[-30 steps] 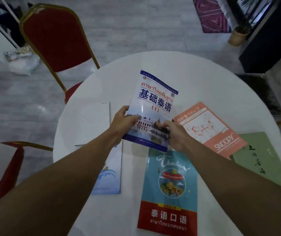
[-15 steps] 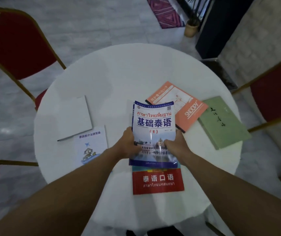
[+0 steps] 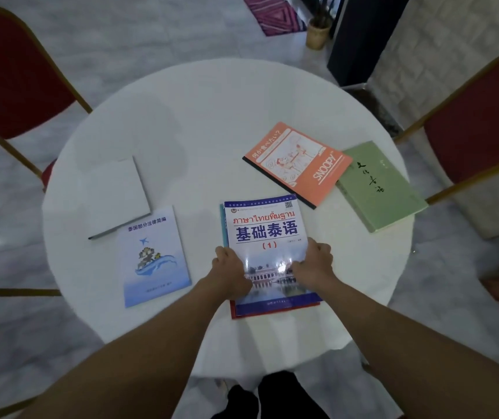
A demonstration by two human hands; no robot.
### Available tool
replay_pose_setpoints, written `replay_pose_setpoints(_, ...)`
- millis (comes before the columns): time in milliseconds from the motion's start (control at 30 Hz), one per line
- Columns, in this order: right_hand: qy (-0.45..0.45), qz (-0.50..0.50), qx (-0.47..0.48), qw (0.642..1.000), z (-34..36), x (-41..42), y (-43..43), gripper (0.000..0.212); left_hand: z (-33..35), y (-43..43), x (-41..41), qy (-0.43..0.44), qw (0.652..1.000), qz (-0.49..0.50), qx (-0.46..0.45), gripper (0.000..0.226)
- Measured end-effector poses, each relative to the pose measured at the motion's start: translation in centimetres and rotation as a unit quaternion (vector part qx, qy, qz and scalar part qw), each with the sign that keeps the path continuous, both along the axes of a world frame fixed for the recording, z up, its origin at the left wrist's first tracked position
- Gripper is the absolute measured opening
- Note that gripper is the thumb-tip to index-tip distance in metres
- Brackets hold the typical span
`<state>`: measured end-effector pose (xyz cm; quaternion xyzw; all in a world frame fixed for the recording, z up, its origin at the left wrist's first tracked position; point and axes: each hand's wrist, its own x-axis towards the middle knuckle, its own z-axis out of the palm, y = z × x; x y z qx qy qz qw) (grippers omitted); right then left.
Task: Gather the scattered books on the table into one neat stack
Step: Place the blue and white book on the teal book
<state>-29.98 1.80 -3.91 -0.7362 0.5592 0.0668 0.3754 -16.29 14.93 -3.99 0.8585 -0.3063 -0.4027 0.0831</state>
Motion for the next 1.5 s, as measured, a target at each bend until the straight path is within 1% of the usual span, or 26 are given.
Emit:
replay_pose_setpoints(67,0.033,0.022,0.007,0.999,-0.2,0.2,-0.2,0.060,-0.1,0.0,-0.1,0.004,1.000,0.014,-0.008,0.083)
replay_pose_setpoints(167,0.047,0.030,0.015,0.998,-0.3,0.6,-0.4,0.057,-0.4,0.1,0.1,0.018,0.998,0.051,-0.020,0.090)
replay_pose_setpoints(367,0.056,0.018,-0.024,0.998,-0.5,1.3,0.1,0.057,-0.8,0.1,0.9,0.003,0.999,0.038,-0.018,0.080)
replay_pose_setpoints(533,0.033,0.012,-0.021,0.999,-0.5,1.6,0.4,0.055,-1.1,0.4,2.2,-0.008,0.999,0.039,-0.034,0.068)
replay_pose_setpoints(700,0.031,0.020,-0.014,0.999,-0.3,1.7,0.6,0.058,-1.5,0.3,2.7,-0.020,0.998,0.048,-0.044,0.064)
replay_pose_setpoints(900,0.025,0.030,-0.001,0.999,-0.2,1.3,0.2,0.061,-1.7,0.4,3.0,-0.023,0.999,0.026,-0.041,0.065)
replay_pose_setpoints(1100,0.026,0.039,0.008,0.999,0.1,1.2,-0.1,0.063,-1.8,0.3,3.3,-0.012,0.999,0.016,-0.031,0.061)
replay_pose_setpoints(1300,0.032,0.032,0.012,0.999,0.2,1.4,-0.1,0.063,-1.5,0.1,3.5,-0.011,1.000,0.008,-0.024,0.063)
replay_pose_setpoints(1500,0.037,0.032,0.013,0.999,0.2,1.5,0.0,0.061,-1.1,-0.3,3.8,-0.013,1.000,-0.014,0.003,0.070)
